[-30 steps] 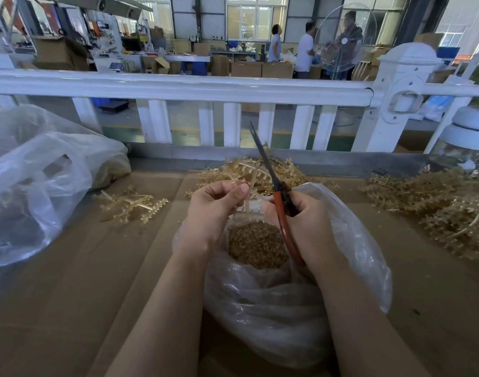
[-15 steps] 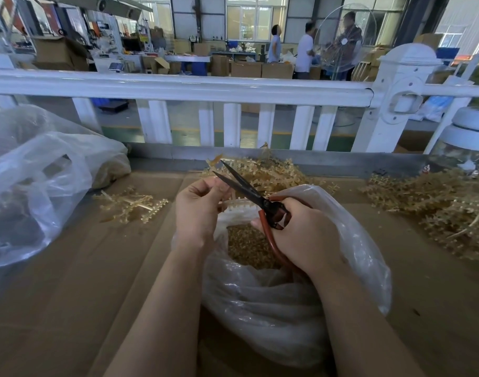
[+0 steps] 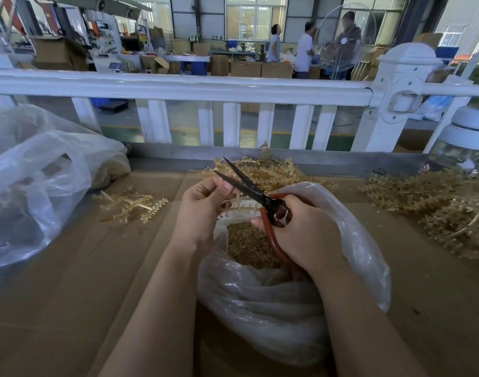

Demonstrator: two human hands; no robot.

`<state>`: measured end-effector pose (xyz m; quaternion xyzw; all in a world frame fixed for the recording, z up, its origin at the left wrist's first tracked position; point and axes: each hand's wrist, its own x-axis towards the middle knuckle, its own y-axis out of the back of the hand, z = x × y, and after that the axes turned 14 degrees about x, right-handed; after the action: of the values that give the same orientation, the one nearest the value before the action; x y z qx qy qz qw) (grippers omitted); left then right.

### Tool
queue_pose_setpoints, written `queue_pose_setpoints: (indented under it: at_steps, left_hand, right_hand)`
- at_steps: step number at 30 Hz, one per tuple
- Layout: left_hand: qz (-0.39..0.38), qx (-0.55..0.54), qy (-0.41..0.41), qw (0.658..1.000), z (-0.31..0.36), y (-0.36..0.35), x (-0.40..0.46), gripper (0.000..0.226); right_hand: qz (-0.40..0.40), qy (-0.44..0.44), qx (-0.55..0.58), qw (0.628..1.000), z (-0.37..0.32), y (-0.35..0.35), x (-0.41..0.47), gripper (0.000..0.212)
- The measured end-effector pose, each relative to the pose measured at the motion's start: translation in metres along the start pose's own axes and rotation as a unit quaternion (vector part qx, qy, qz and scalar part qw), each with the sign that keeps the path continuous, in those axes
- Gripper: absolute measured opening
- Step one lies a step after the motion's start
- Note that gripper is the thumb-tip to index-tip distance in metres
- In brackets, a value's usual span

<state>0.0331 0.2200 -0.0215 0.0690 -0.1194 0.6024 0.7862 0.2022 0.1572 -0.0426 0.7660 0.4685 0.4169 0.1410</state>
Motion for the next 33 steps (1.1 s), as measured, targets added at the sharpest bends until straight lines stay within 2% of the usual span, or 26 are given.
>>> queue_pose_setpoints:
  at_steps: [4,8,12,14,16,19,23,30,33]
  left_hand:
    - [0.0,-0.013,0.025,1.0,0.0012,0.0026,0.0002,0.026]
    - [-0.019,-0.029,0.036,0.999,0.003,0.003,-0.0011,0.035]
    - [-0.02,-0.054,0.057,0.997,0.0046,0.0036,-0.0018,0.022]
    - [-0.015,-0.06,0.065,0.996,0.0034,0.0039,-0.0015,0.025]
    - [-0.016,-0.06,0.065,0.996,0.0026,0.0042,-0.0014,0.024]
    - [-0.03,-0.069,0.063,0.995,0.0018,0.0043,-0.0018,0.01]
    - [-0.062,-0.09,0.06,0.992,0.0009,0.0045,-0.0021,0.019]
    - [-0.036,-0.099,0.082,0.991,-0.0013,0.0053,-0.0009,0.009]
    - [-0.022,-0.117,0.096,0.988,-0.0021,0.005,-0.0003,0.01]
  right_hand:
    - [0.002,0.014,0.011,1.0,-0.0005,0.0004,0.0008,0.061]
    - [0.002,0.02,0.024,1.0,0.001,0.0008,0.0009,0.056]
    - [0.008,0.028,0.018,0.999,0.0013,0.0002,-0.0004,0.061]
    - [0.005,0.031,0.008,0.999,0.001,-0.0001,-0.0002,0.064]
    - [0.003,0.03,0.011,1.0,0.0007,0.0,0.0004,0.059]
    - [0.006,0.027,0.013,1.0,0.0,0.0001,-0.0003,0.049]
    - [-0.003,0.018,0.012,1.0,-0.0008,-0.0001,-0.0004,0.043]
    - [0.011,0.029,0.005,0.999,-0.0035,-0.0005,0.0008,0.071]
    - [0.012,0.036,0.007,0.999,-0.0025,-0.0015,0.0003,0.07]
